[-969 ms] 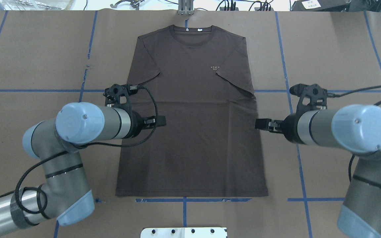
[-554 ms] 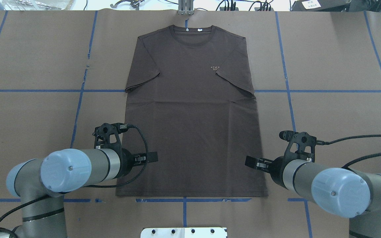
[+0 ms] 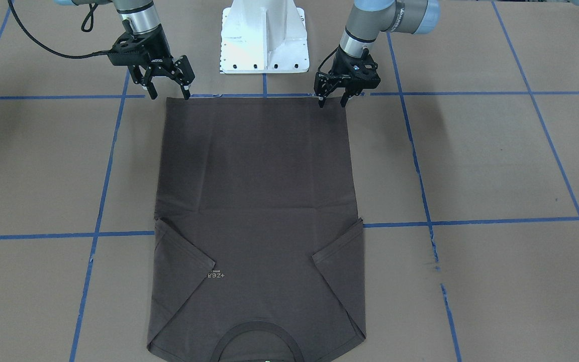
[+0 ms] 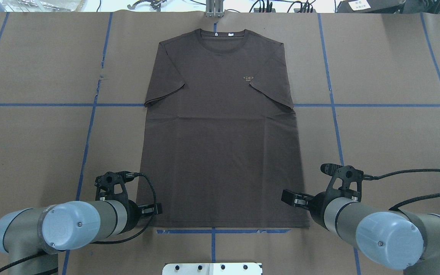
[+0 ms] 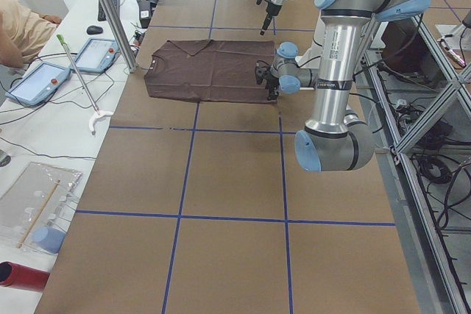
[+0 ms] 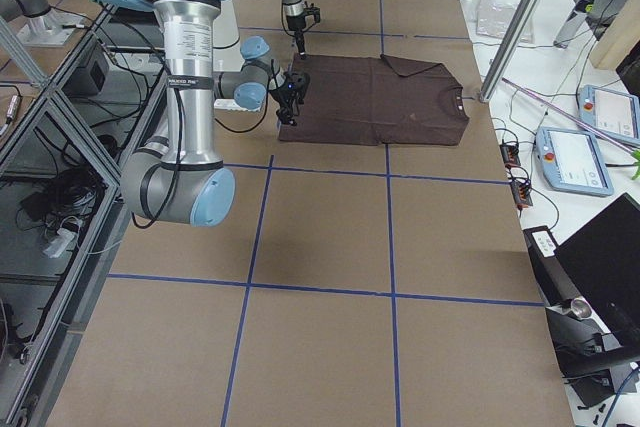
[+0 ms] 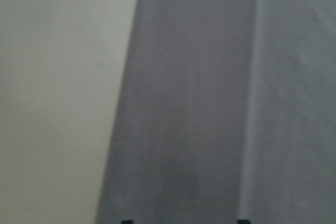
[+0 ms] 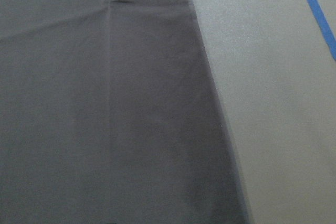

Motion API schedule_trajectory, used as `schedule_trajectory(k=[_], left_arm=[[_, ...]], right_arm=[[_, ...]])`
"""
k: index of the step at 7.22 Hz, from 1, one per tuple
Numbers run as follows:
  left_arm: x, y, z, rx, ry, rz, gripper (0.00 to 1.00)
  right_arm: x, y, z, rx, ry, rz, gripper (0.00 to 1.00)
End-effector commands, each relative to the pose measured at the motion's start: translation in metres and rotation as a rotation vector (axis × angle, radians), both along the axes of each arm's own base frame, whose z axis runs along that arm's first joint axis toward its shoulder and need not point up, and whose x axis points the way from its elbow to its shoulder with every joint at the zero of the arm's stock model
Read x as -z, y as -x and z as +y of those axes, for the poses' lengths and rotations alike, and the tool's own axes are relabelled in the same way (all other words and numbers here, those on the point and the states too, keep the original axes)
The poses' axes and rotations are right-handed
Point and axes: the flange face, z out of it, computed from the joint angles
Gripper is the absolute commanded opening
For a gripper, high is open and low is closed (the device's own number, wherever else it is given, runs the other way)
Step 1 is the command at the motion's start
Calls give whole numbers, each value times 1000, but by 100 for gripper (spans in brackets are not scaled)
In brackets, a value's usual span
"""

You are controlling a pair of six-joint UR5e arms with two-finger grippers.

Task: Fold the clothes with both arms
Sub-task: 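Move the left gripper and right gripper down to the shirt's hem corners, then grasp the hem corners nearest the robot with both grippers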

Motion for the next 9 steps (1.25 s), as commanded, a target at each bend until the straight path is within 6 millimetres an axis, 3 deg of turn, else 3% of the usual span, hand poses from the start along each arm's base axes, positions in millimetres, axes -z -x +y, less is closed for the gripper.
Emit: schedule_trajectory(k=[1, 6, 7, 9], left_arm=[[-4, -2, 4, -8, 10, -23, 70], [-11, -3, 11, -21, 14, -44, 70], [-11, -3, 12, -23, 14, -44, 61], [-10, -7, 19, -17, 40, -38, 6]], right_arm=[[0, 0, 0, -1, -1, 0, 96], [-1, 0, 0, -5, -4, 2, 96], [-1, 0, 0, -5, -4, 2, 96], [-1, 0, 0, -5, -4, 2, 97]])
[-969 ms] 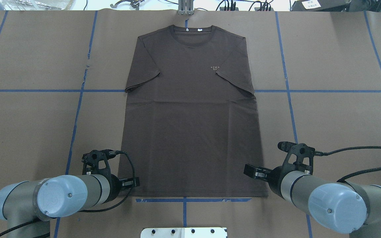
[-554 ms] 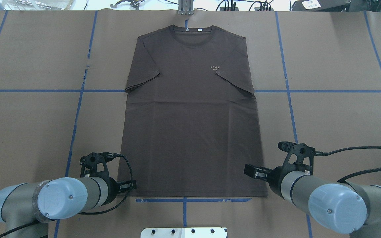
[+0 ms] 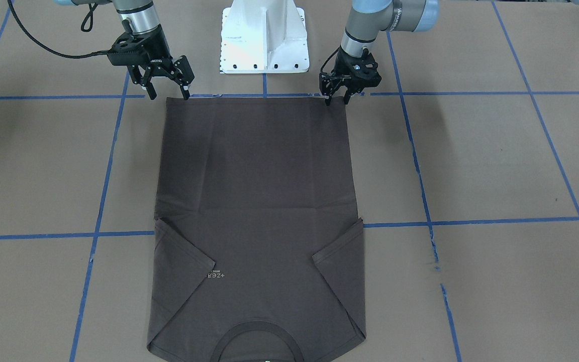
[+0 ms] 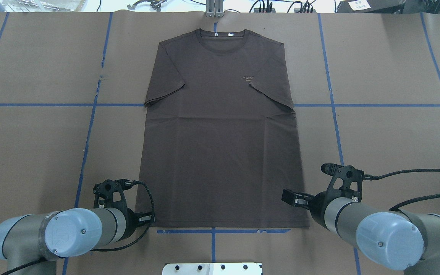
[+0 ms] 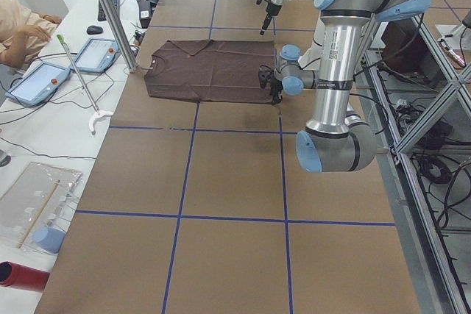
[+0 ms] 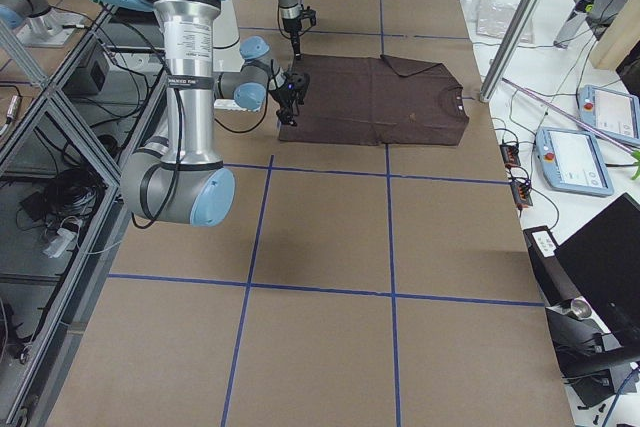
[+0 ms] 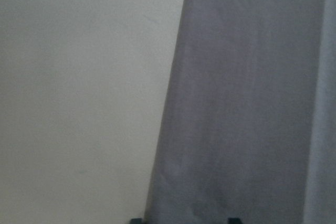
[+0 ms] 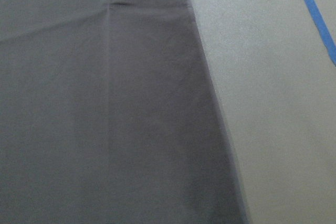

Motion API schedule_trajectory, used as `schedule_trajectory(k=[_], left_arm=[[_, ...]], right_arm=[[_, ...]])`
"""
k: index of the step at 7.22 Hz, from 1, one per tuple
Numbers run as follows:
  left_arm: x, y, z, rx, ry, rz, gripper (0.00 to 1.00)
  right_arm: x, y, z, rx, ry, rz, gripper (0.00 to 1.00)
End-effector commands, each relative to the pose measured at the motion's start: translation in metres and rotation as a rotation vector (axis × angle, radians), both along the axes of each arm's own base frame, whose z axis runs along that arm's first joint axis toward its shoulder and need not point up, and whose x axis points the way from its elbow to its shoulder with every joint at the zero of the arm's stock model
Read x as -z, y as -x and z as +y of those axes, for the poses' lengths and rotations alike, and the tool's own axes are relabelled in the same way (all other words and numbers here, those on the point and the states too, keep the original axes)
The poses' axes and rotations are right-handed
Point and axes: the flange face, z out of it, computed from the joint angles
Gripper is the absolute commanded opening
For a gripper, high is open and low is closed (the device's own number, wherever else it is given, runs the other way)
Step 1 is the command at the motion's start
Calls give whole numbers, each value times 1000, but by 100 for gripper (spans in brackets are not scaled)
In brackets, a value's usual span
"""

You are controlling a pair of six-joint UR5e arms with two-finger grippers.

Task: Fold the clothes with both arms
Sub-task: 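Grasp the hem corners nearest the robot with both grippers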

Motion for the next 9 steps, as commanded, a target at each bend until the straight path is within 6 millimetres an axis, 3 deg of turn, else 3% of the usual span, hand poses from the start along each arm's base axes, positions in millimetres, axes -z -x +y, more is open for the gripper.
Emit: schedule_trajectory(k=[1, 3, 4, 6, 8, 9], left_arm=[[2, -2, 4, 2, 11, 6, 0], [6, -1, 4, 3, 8, 13, 0], [15, 4, 5, 4, 6, 33, 0], [28, 9, 6, 3, 3, 60, 0], [31, 10, 6, 3, 2, 67, 0], [35, 11, 7, 1, 1, 76, 0]], right_arm=[[-1, 0, 0, 0, 0, 1, 97], [-5, -1, 0, -20, 4, 8, 93], [-5, 5, 9, -70, 72, -28, 73], [-12, 17, 25, -86, 72, 7, 56], [-36, 38, 41, -110, 36, 84, 53], [-42, 40, 44, -110, 26, 97, 53]])
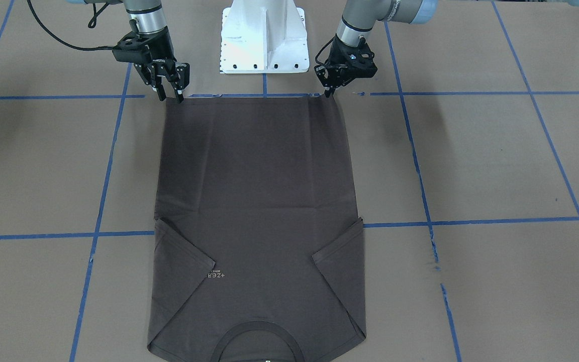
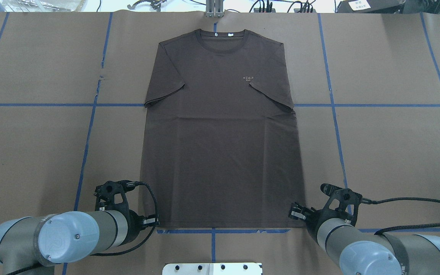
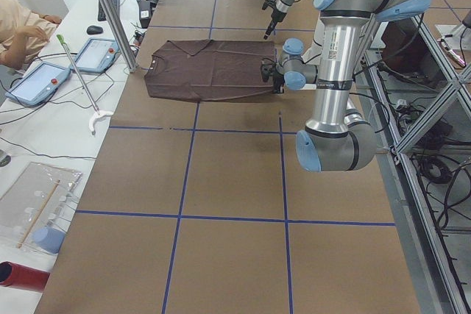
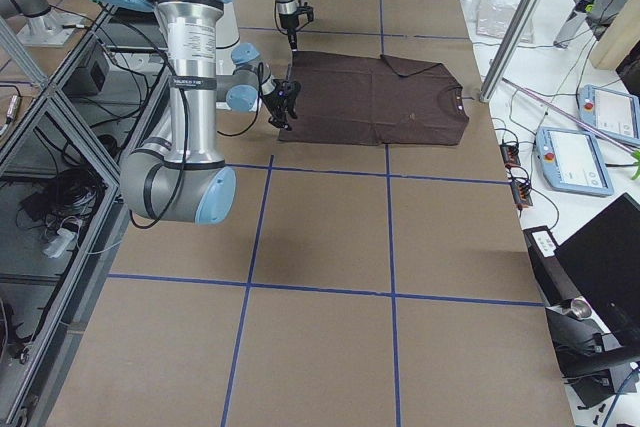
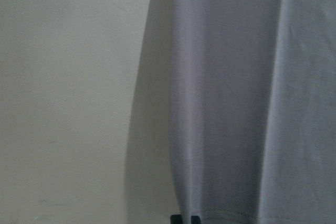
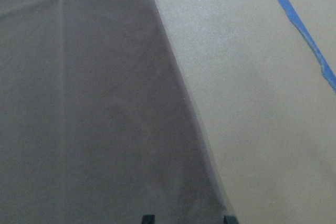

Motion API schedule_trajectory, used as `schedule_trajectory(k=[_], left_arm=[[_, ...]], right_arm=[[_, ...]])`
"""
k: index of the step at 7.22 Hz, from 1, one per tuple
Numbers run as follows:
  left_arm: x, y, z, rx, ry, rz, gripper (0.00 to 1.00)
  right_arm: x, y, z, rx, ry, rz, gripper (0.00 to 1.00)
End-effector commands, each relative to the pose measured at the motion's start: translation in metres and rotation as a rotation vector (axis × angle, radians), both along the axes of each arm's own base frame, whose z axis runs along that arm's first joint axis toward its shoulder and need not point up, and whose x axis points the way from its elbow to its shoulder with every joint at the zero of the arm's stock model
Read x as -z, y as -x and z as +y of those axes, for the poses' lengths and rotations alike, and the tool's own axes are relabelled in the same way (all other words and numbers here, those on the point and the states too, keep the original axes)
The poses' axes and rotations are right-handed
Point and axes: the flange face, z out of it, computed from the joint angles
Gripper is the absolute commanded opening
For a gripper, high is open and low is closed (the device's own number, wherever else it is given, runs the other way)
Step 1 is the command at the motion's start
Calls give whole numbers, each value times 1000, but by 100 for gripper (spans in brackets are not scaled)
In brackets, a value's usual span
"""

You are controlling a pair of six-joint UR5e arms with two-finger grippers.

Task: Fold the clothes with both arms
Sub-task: 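Grasp the hem corners nearest the robot with both grippers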

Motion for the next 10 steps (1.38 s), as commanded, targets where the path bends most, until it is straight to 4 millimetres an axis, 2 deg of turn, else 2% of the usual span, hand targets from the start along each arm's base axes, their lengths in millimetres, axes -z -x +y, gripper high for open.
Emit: schedule_trajectory(k=[1, 3, 9, 10], left_arm=[[4, 1, 0, -1, 0, 9, 0], [3, 2, 1, -1, 2, 8, 0], [4, 3, 1, -4, 3, 13, 0], [7, 4, 1, -4, 2, 17, 0]], right_arm=[[-16, 9, 13, 10, -21, 55, 53], [-21, 13, 22, 29, -21, 98, 55], [-30, 24, 29, 22, -45, 117, 53], [-30, 24, 28, 4, -30, 107, 33]])
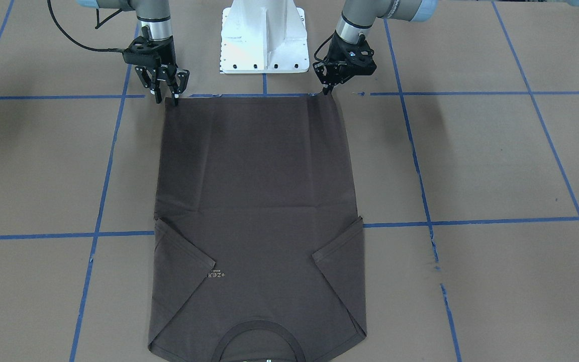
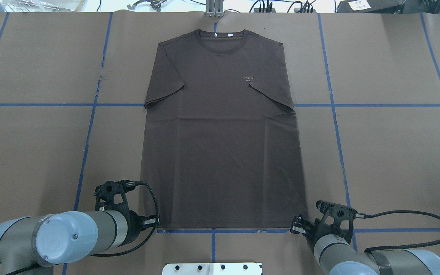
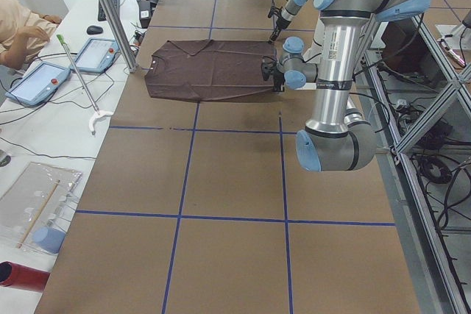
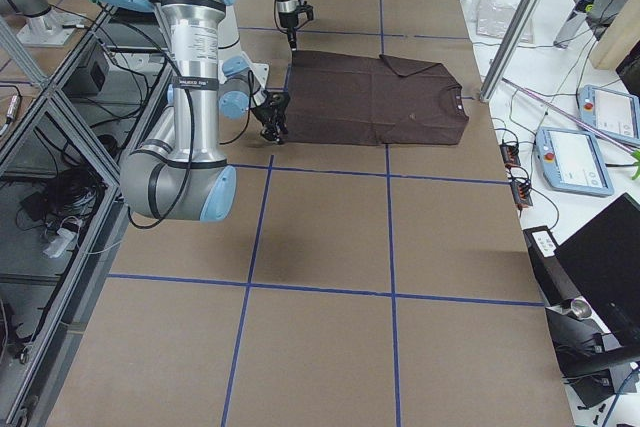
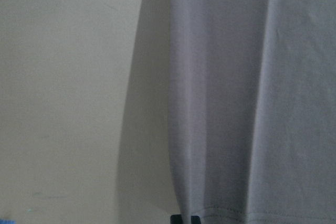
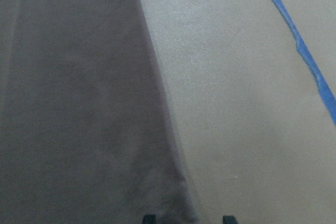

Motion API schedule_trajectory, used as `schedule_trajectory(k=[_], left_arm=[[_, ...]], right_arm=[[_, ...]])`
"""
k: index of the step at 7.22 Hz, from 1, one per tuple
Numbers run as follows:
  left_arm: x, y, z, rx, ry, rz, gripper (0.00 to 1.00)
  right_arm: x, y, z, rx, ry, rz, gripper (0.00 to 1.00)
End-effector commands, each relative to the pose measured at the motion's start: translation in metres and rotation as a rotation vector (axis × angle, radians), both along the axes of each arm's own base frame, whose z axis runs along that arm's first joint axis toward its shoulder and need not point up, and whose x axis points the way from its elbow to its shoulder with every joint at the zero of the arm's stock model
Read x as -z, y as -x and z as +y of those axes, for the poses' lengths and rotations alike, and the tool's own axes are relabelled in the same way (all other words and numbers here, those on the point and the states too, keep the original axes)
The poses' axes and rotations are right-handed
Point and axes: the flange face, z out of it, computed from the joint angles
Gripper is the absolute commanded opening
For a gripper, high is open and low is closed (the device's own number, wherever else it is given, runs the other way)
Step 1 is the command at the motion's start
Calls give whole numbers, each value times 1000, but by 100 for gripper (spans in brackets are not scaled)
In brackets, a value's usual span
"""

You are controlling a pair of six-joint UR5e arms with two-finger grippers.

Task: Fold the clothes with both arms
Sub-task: 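Grasp the hem corners nearest the robot with both grippers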

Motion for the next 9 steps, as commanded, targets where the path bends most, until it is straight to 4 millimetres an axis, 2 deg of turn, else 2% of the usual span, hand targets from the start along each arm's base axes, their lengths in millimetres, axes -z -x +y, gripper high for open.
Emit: schedule_trajectory(k=[1, 4, 5, 6, 7, 8, 9], left_arm=[[2, 1, 0, 0, 0, 3, 0], [2, 1, 0, 1, -2, 6, 0], [9, 6, 0, 1, -3, 19, 0], [32, 27, 3, -2, -8, 59, 0], [62, 55, 14, -57, 30, 39, 0], [98, 101, 25, -80, 41, 53, 0], [125, 149, 37, -110, 57, 66, 0]], right_arm=[[0, 1, 0, -35, 23, -19, 0], [1, 0, 0, -36, 20, -22, 0], [12, -6, -3, -35, 18, -41, 0], [38, -29, -4, -31, 24, -95, 0], [65, -68, -1, -13, 35, -142, 0], [104, -112, 7, 30, 73, -149, 0], [142, -158, 13, 78, 121, -145, 0]])
